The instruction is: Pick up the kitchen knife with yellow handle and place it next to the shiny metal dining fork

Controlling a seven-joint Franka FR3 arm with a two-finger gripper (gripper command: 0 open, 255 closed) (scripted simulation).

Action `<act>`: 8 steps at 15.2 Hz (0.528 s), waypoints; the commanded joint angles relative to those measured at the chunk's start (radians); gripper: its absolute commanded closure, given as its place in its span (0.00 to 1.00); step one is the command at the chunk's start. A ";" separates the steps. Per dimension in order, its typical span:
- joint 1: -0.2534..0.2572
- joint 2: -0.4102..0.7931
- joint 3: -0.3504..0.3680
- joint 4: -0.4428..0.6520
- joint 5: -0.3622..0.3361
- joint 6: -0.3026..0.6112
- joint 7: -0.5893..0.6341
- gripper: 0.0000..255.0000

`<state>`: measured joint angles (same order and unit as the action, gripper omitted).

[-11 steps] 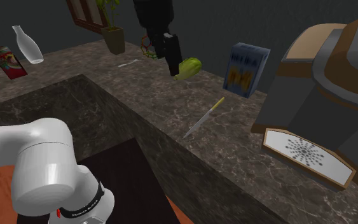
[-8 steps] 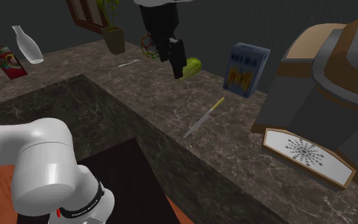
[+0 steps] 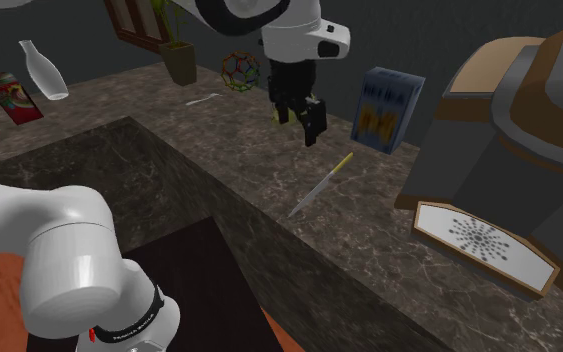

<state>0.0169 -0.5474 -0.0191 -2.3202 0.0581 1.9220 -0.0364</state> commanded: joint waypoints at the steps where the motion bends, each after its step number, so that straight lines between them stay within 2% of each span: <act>1: 0.007 0.062 -0.001 -0.001 -0.005 0.049 -0.027 0.00; 8: 0.031 0.307 0.005 0.048 -0.020 0.194 -0.104 0.00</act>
<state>0.0431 -0.2754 -0.0176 -2.2769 0.0405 2.0924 -0.1318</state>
